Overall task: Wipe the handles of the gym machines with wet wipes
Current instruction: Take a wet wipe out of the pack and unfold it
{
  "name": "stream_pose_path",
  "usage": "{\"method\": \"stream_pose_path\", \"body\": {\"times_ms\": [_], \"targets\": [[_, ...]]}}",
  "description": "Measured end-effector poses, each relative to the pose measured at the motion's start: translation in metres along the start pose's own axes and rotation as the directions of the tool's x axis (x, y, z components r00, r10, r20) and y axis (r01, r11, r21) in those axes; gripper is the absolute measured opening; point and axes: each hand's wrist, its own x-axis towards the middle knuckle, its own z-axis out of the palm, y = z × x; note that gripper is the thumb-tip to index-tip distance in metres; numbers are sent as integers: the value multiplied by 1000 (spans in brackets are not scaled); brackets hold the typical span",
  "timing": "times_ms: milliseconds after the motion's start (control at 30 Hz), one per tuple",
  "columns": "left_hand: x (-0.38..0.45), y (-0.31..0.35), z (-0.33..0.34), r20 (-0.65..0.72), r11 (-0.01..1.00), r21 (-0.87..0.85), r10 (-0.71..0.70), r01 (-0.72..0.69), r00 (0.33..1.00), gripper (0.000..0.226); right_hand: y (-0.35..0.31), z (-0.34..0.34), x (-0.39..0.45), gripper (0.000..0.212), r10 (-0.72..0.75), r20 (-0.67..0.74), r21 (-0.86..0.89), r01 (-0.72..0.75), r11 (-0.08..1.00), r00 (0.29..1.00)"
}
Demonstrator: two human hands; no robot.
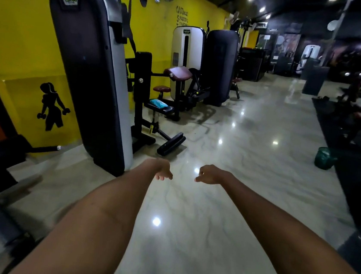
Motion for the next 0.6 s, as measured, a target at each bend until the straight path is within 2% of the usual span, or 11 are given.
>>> {"method": "stream_pose_path", "body": {"times_ms": [167, 433, 600], "targets": [[83, 12, -49, -26, 998, -55, -14, 13, 1000, 38, 37, -45, 93, 48, -50, 1, 30, 50, 998, 999], [231, -1, -107, 1, 995, -67, -77, 76, 997, 38, 84, -82, 245, 43, -100, 35, 72, 98, 993, 994], [341, -16, -162, -19, 996, -60, -64, 63, 998, 24, 111, -119, 354, 42, -105, 40, 76, 101, 992, 994]]}}
